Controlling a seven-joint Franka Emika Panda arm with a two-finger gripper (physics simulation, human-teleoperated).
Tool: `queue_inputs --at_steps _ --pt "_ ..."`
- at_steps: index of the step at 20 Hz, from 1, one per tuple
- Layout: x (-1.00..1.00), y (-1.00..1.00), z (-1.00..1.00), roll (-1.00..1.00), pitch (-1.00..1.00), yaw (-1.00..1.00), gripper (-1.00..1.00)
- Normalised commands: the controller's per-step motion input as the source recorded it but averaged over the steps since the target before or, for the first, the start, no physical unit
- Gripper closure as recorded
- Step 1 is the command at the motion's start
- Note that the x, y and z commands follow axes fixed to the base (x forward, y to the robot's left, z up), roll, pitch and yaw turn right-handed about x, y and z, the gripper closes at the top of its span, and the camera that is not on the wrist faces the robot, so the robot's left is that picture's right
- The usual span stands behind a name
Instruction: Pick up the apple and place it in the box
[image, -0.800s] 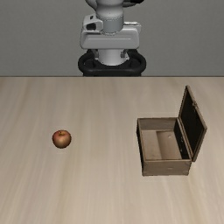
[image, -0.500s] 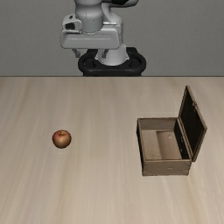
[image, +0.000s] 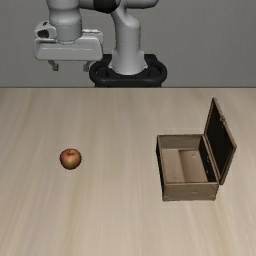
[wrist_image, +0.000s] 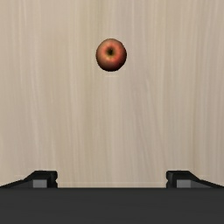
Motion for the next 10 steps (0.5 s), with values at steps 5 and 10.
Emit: queue_inputs --at_steps 5,10 --pt "1.0 0.0 0.0 0.0 0.0 0.0 -1.0" --pt "1.0 0.0 0.0 0.0 0.0 0.0 -1.0"
